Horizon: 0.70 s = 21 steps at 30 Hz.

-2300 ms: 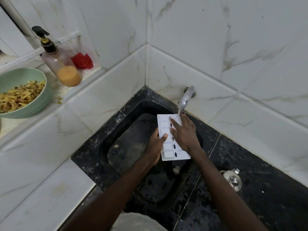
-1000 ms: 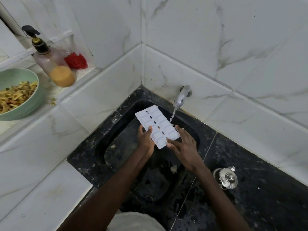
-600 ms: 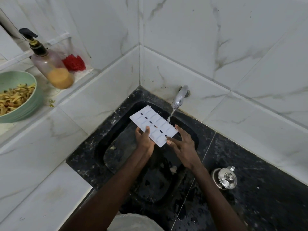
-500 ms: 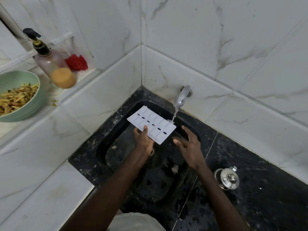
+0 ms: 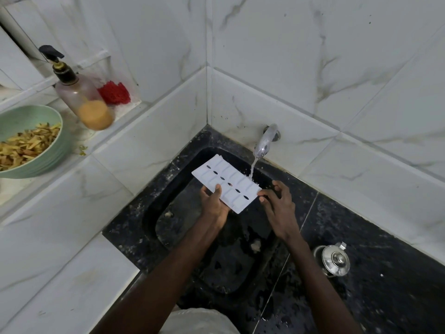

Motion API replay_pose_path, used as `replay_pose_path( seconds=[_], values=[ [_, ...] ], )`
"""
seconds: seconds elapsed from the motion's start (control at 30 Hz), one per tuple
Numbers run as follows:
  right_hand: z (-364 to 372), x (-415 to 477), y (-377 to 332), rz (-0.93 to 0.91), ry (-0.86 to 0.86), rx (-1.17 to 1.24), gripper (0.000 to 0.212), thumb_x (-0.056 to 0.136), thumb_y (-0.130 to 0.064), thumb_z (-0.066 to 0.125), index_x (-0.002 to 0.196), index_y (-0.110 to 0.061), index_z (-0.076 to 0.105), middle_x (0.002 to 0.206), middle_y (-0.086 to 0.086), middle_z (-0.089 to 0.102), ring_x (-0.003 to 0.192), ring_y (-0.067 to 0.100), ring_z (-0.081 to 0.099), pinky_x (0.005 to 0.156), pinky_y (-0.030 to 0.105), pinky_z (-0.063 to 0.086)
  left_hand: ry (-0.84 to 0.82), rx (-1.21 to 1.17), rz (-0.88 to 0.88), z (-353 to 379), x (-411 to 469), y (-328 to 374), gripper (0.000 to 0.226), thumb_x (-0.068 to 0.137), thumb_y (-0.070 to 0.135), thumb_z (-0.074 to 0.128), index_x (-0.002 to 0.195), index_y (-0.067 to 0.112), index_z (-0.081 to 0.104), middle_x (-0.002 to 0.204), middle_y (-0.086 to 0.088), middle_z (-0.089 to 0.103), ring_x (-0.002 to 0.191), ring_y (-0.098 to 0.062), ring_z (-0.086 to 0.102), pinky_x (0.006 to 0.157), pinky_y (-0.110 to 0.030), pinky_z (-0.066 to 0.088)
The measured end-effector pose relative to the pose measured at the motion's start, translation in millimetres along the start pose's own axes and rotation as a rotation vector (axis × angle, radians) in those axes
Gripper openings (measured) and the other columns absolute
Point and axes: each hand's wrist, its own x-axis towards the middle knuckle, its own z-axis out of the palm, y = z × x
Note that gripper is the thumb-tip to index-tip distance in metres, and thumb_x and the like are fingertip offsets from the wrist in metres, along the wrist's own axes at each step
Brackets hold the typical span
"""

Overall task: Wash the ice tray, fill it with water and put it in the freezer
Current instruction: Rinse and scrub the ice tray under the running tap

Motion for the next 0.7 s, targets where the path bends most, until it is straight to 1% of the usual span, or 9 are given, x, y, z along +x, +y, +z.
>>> replay_pose_path(
  seconds=[0.13,0.23,0.3,0.4,0.47,0.5,0.57,0.63,0.7],
  values=[
    [-3.0,10.9,5.7,0.052,0.031,-0.051,0.025,0.107,-0.047,0.045,0.126,-0.041,0.060,0.161,-0.004,0.025,0.143,0.026,0.039,0.113,0.062,0.036,-0.002,-0.013,-0.025,-2.4,-1.0,-2.0,0.038,0.105,0.003,0.055,0.137,0.016,0.041,0.132,-0.015,0.066,0.107,-0.033,0.070,0.077,-0.060,0.059],
    [0.3,17.5,10.4,0.089,0.026,-0.072,0.040,0.107,-0.052,0.040,0.139,-0.036,0.057,0.164,-0.003,0.022,0.145,0.028,0.037,0.112,0.064,0.040,-0.026,-0.007,-0.042,-2.0,-3.5,-3.9,0.030,0.105,0.003,0.055,0.129,0.019,0.047,0.135,-0.018,0.065,0.111,-0.036,0.070,0.080,-0.061,0.058],
    [4.1,18.5,12.1,0.080,0.018,-0.078,0.046,0.107,-0.047,0.043,0.150,-0.030,0.050,0.166,-0.002,0.019,0.146,0.028,0.036,0.115,0.061,0.040,-0.025,-0.008,-0.046,0.2,-4.1,-3.3,0.028,0.105,0.003,0.055,0.123,0.022,0.048,0.133,-0.018,0.065,0.111,-0.037,0.069,0.080,-0.062,0.058],
    [10.8,13.9,10.5,0.003,-0.026,-0.086,0.052,0.105,-0.031,0.054,0.156,-0.024,0.045,0.168,0.004,0.021,0.150,0.030,0.031,0.120,0.056,0.035,-0.043,-0.011,-0.036,-1.0,-1.6,-3.4,0.035,0.104,0.003,0.056,0.131,0.021,0.045,0.133,-0.017,0.065,0.111,-0.036,0.070,0.081,-0.062,0.059],
    [15.9,7.9,3.5,-0.003,-0.048,-0.033,0.054,0.106,-0.026,0.054,0.159,-0.020,0.041,0.169,0.005,0.024,0.153,0.028,0.027,0.124,0.050,0.030,-0.033,-0.028,-0.039,-3.1,-1.1,-5.7,0.035,0.104,0.001,0.055,0.133,0.017,0.044,0.131,-0.018,0.066,0.110,-0.036,0.070,0.082,-0.062,0.058],
    [17.9,5.1,-2.6,0.044,-0.041,0.035,0.057,0.107,-0.025,0.053,0.161,-0.017,0.036,0.169,0.006,0.024,0.154,0.025,0.026,0.126,0.043,0.026,-0.027,-0.034,-0.048,-4.5,0.4,-8.6,0.037,0.103,-0.001,0.055,0.134,0.015,0.044,0.131,-0.019,0.066,0.111,-0.038,0.069,0.083,-0.065,0.057],
    [21.5,4.1,-14.9,0.205,-0.008,0.206,0.063,0.108,-0.023,0.052,0.164,-0.011,0.026,0.168,0.008,0.025,0.152,0.021,0.029,0.120,0.029,0.024,-0.024,-0.031,-0.084,-7.4,2.0,-13.8,0.043,0.100,-0.003,0.056,0.138,0.012,0.045,0.132,-0.022,0.066,0.116,-0.043,0.067,0.085,-0.071,0.055],
    [25.4,7.3,-23.5,0.393,0.004,0.399,0.069,0.104,-0.022,0.058,0.164,-0.011,0.025,0.162,0.010,0.037,0.144,0.024,0.042,0.116,0.031,0.032,-0.029,0.020,-0.122,-9.6,1.5,-15.7,0.049,0.095,-0.006,0.056,0.140,0.010,0.049,0.133,-0.022,0.066,0.118,-0.045,0.066,0.082,-0.071,0.056],
    [28.8,9.7,-26.8,0.536,0.029,0.603,0.071,0.098,-0.013,0.066,0.161,-0.014,0.032,0.151,0.010,0.051,0.128,0.025,0.057,0.112,0.043,0.047,-0.042,0.095,-0.154,-12.7,2.3,-15.3,0.051,0.090,-0.010,0.056,0.138,0.009,0.055,0.131,-0.021,0.068,0.118,-0.044,0.066,0.077,-0.064,0.060]
  ],
)
